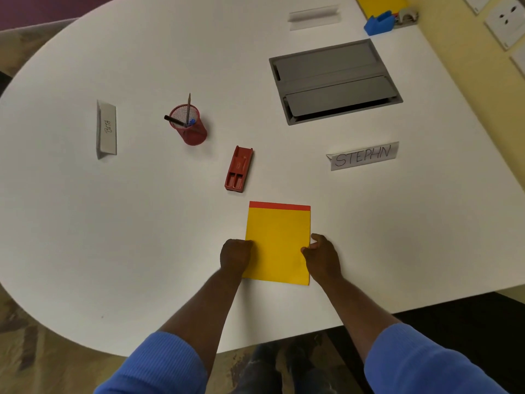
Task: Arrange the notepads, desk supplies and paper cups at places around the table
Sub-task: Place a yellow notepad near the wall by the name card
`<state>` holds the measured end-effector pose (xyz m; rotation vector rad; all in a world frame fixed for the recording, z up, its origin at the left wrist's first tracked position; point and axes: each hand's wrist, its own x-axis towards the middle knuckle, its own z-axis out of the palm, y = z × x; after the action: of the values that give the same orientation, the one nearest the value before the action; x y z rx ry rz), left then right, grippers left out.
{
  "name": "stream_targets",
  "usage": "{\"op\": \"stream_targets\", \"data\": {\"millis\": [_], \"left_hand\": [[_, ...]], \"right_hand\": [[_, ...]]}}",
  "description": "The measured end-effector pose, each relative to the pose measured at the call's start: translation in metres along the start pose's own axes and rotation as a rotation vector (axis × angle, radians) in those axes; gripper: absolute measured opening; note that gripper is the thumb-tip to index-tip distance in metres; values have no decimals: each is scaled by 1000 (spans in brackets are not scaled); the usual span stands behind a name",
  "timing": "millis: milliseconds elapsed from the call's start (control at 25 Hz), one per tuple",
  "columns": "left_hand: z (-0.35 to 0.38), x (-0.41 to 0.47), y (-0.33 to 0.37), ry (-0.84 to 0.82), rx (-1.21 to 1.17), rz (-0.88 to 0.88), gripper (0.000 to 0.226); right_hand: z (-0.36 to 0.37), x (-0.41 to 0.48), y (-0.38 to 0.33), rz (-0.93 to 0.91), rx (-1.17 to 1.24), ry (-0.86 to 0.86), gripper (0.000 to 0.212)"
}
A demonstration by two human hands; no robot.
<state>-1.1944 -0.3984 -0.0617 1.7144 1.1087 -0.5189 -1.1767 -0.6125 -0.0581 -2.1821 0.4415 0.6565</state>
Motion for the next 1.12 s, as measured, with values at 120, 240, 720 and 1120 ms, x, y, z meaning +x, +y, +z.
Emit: {"op": "stream_targets", "data": {"millis": [120, 240, 720, 1120], "left_hand": [[-3, 1, 0, -2, 31, 13, 29], [-3, 4, -3, 30, 90, 99, 22], [-8, -23, 16, -210, -382, 100, 20], [67, -85, 50, -288, -473, 189, 24]], "right_hand": [[-1, 0, 2, -44, -54, 32, 35], [0, -2, 2, -76, -94, 57, 34], [-53, -13, 2, -55, -104, 51, 37], [-172, 2, 28, -145, 17, 87, 16]]}}
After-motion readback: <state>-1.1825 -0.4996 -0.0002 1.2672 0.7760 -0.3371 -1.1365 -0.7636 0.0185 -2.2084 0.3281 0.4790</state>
